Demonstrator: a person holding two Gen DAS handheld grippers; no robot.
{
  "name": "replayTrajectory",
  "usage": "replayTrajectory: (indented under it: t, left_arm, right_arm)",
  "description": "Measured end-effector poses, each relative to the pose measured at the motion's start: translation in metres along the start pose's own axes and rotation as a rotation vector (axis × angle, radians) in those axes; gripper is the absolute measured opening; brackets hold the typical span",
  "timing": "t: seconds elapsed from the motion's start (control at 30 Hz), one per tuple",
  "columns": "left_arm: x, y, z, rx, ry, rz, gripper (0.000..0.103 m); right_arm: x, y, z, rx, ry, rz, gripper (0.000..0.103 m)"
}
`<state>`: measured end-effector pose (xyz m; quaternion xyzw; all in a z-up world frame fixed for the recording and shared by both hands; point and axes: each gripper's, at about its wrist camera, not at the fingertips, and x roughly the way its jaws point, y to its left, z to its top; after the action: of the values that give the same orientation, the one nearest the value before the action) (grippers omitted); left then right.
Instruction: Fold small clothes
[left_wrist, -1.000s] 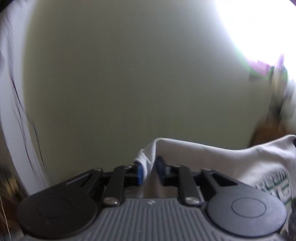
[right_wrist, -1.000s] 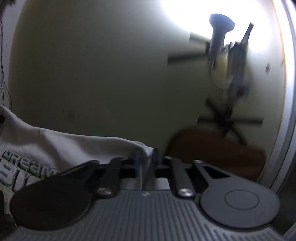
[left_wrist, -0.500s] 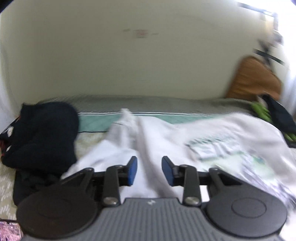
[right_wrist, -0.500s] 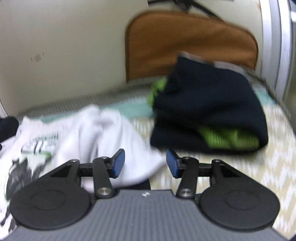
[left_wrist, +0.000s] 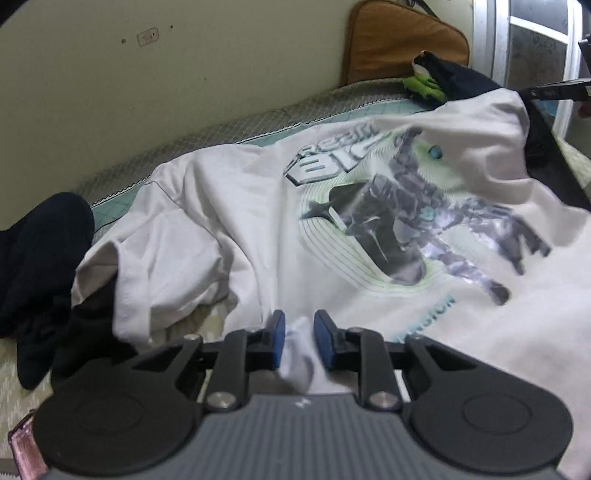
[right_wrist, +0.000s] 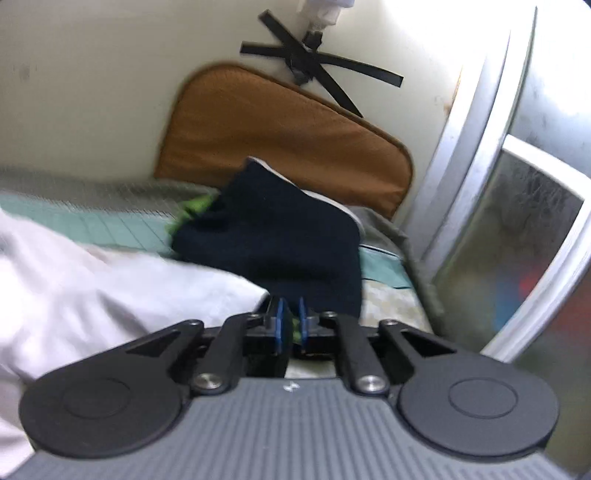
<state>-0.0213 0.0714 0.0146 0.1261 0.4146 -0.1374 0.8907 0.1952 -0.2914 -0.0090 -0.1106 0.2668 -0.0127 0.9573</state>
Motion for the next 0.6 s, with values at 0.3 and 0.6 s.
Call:
replayTrajectory:
  t: [0.3, 0.6]
  left_arm:
    - [-0.027, 0.042, 0.063, -0.124, -0.208, 0.048, 0.034]
    - [0.045, 0.11, 0.125, -0.241, -0.144, 0.226, 0.068]
  right_arm:
    - [0.004, 0.057, 0.043, 0.131, -0.023, 0.407, 0.027]
    - [0.034, 0.151, 0.021, -0.132, 0.337, 0.786, 0.023]
